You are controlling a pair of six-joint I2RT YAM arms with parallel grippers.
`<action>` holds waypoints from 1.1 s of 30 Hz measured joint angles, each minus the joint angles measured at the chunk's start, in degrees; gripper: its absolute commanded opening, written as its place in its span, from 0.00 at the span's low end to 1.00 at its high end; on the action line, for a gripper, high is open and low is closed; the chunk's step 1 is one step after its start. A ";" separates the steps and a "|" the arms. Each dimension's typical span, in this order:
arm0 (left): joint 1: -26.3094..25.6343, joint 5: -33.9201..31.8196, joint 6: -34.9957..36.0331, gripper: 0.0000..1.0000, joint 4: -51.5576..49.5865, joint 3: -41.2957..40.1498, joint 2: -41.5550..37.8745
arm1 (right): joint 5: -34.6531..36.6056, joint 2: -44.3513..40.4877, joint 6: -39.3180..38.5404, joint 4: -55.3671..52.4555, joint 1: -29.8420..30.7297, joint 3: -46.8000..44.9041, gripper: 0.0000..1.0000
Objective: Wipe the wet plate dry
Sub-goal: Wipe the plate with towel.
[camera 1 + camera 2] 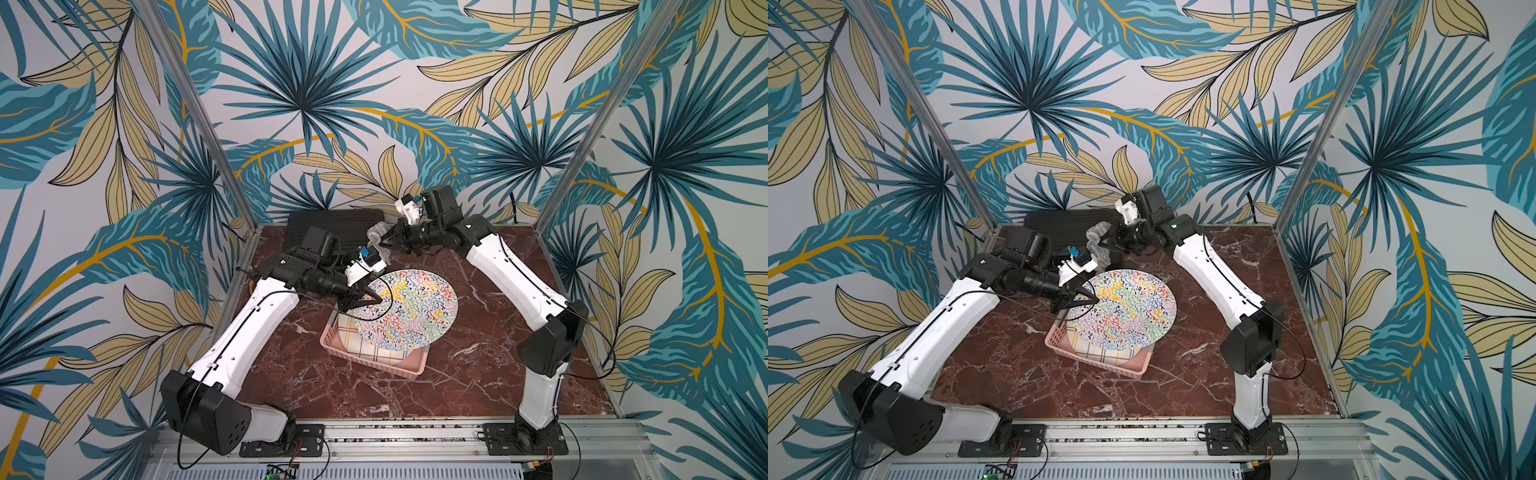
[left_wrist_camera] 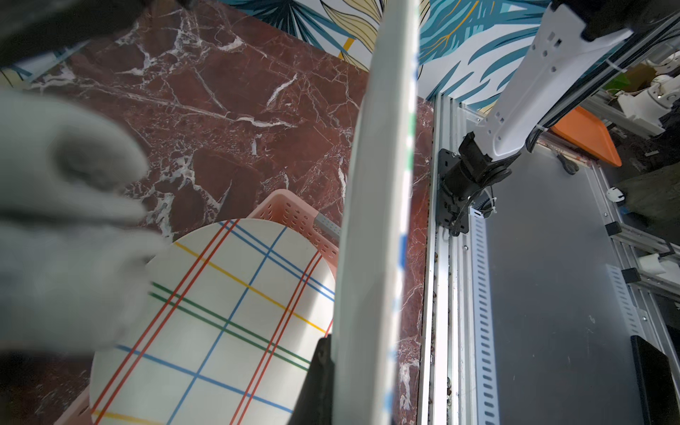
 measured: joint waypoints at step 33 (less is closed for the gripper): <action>-1.60 -5.53 -1.62 0.00 2.84 3.50 3.50 | -12.94 -11.74 -4.04 -3.08 -8.70 -16.57 0.00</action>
